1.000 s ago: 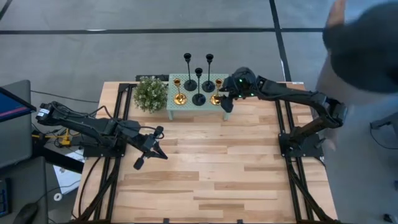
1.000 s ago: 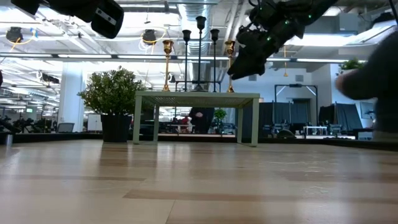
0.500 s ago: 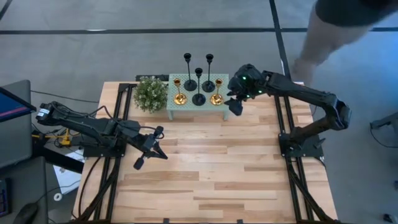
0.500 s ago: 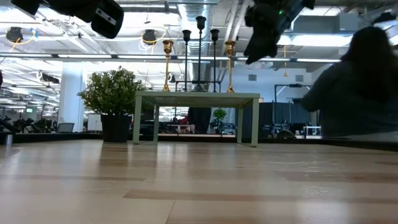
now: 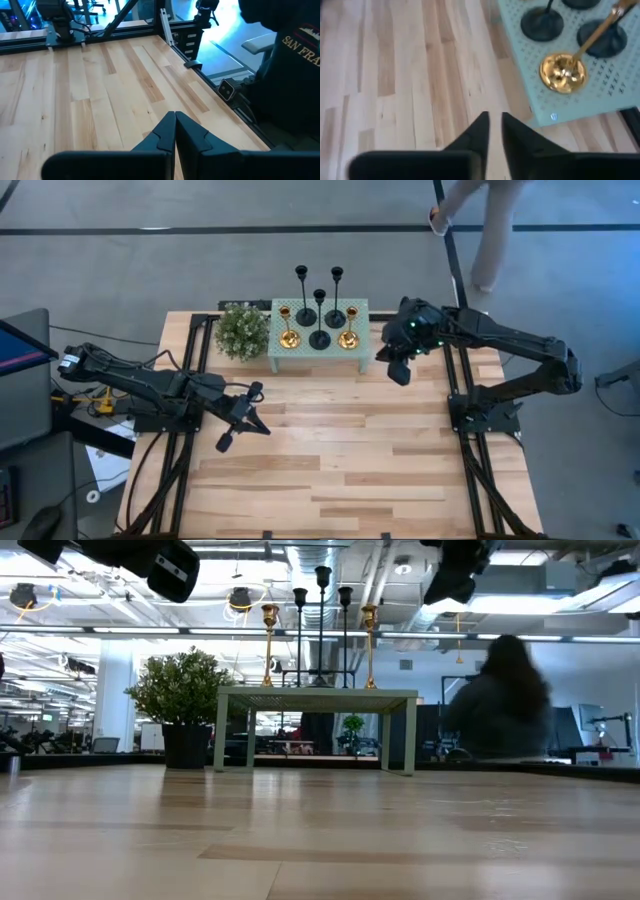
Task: Pick & Place candle stick holders
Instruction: Return to Home Position
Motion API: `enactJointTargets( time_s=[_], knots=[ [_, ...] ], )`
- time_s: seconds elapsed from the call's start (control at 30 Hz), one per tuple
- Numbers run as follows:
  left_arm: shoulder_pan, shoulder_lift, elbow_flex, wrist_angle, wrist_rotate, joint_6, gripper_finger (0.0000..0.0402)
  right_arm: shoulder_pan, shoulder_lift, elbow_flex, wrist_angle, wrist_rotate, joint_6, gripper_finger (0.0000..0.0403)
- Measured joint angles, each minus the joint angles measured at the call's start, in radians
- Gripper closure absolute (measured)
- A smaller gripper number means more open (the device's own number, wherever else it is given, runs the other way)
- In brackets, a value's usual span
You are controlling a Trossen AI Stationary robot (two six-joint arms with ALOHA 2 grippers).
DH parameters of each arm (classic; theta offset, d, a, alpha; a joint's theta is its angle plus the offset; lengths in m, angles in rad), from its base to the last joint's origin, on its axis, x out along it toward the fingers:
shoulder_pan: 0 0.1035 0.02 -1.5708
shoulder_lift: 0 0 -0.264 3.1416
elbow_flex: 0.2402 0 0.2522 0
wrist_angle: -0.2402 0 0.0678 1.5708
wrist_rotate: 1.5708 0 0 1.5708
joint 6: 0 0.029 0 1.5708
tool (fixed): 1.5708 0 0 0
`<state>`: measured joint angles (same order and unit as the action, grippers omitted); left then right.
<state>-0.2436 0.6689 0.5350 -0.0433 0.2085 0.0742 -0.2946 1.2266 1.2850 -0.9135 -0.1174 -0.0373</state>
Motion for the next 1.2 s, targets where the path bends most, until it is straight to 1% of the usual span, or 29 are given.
enactJointTargets(
  time_s=[0.07, 0.13, 0.4, 0.53, 0.63, 0.73, 0.83, 0.93, 1.0, 1.1, 1.2],
  knots=[
    [0.0, 0.0, 0.0, 0.0, -0.002, 0.0, 0.0392, 0.012, 0.005, 0.0, -0.009, 0.023, 0.018, 0.0384],
    [0.0, 0.0, 0.0, 0.0, -0.002, 0.0, 0.0392, 0.014, 0.005, -0.001, -0.015, 0.026, 0.02, 0.0398],
    [0.0, 0.0, 0.0, 0.002, -0.002, -0.003, 0.0392, 0.006, 0.027, 0.001, -0.009, 0.023, 0.063, 0.0367],
    [0.0, 0.0, 0.0, 0.015, -0.003, 0.007, 0.0392, 0.004, 0.044, -0.002, -0.011, 0.022, 0.062, 0.0363],
    [0.0, 0.0, 0.0, 0.043, -0.03, 0.03, 0.0392, 0.004, 0.069, 0.0, 0.058, 0.022, 0.042, 0.0365],
    [0.0, 0.0, 0.0, 0.08, -0.034, 0.011, 0.0392, 0.006, 0.09, 0.0, 0.097, 0.01, 0.026, 0.0373],
    [0.0, -0.001, 0.0, 0.098, -0.033, 0.022, 0.0397, 0.015, 0.1, 0.0, 0.044, -0.013, -0.09, 0.0395],
    [0.0, -0.009, 0.0, 0.1, -0.033, 0.073, 0.0397, 0.027, 0.103, -0.001, 0.006, -0.015, -0.106, 0.0398],
    [0.0, -0.014, 0.0, 0.096, -0.065, 0.102, 0.0398, 0.041, 0.102, -0.001, 0.027, -0.014, -0.121, 0.0401],
    [0.0, -0.015, 0.0, 0.089, -0.15, 0.121, 0.0398, 0.056, 0.102, -0.001, 0.071, -0.012, -0.137, 0.0402],
    [0.0, -0.014, 0.0, 0.078, -0.179, 0.13, 0.0399, 0.066, 0.09, -0.001, 0.072, -0.011, -0.139, 0.0402]
  ],
)
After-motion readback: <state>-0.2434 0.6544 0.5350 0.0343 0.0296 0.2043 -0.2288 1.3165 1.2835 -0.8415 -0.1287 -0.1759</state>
